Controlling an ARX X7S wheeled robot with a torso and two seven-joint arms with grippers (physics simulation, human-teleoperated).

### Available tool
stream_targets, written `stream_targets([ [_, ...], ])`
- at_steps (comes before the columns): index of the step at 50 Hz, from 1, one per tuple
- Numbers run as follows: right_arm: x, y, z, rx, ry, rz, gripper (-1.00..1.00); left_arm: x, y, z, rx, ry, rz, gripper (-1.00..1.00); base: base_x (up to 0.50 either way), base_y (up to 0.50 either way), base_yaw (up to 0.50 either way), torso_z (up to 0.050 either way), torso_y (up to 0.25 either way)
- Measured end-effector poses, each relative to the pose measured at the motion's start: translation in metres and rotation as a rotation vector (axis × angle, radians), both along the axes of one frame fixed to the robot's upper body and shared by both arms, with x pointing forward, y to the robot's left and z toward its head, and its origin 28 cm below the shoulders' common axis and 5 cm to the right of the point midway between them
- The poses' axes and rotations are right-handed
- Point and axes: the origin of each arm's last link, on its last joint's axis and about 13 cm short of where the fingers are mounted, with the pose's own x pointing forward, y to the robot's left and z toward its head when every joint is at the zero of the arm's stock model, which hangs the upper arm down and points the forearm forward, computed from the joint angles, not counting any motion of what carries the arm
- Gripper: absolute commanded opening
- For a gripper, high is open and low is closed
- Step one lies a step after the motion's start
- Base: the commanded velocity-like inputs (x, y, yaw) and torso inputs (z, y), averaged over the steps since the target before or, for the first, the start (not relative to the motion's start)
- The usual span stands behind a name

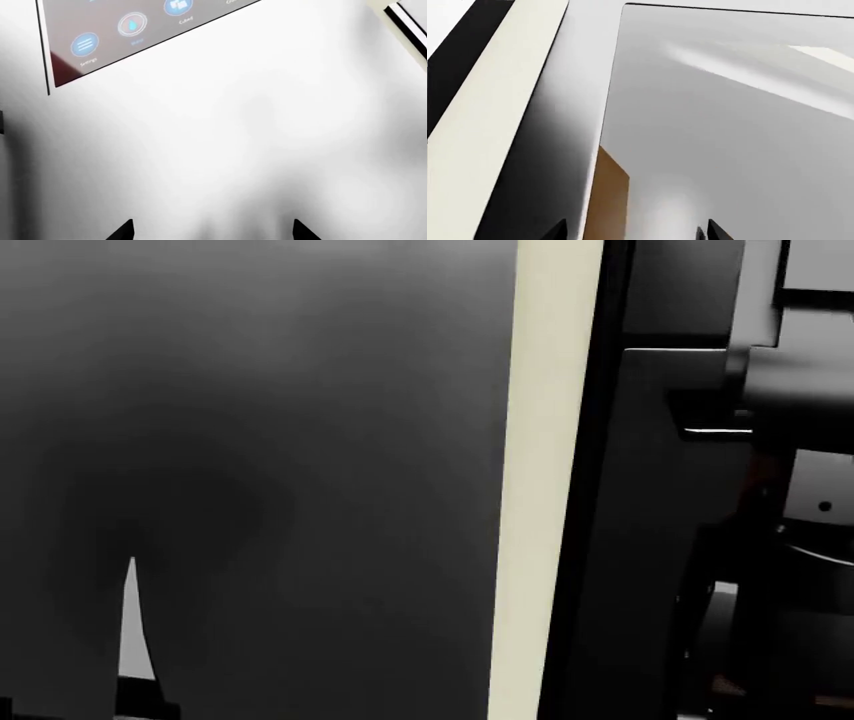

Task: Close the microwave door

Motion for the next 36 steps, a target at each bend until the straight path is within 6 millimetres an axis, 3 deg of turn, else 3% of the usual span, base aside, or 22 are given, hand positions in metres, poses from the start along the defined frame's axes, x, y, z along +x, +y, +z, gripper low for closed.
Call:
stream_targets([
  [36, 0.009, -0.001, 0.024, 0.106, -0.01, 0.085, 1.0, 0.007, 0.002, 0.002, -0.002, -0.001, 0.002, 1.0, 0.0, 0.0, 0.0, 0.001, 0.0],
])
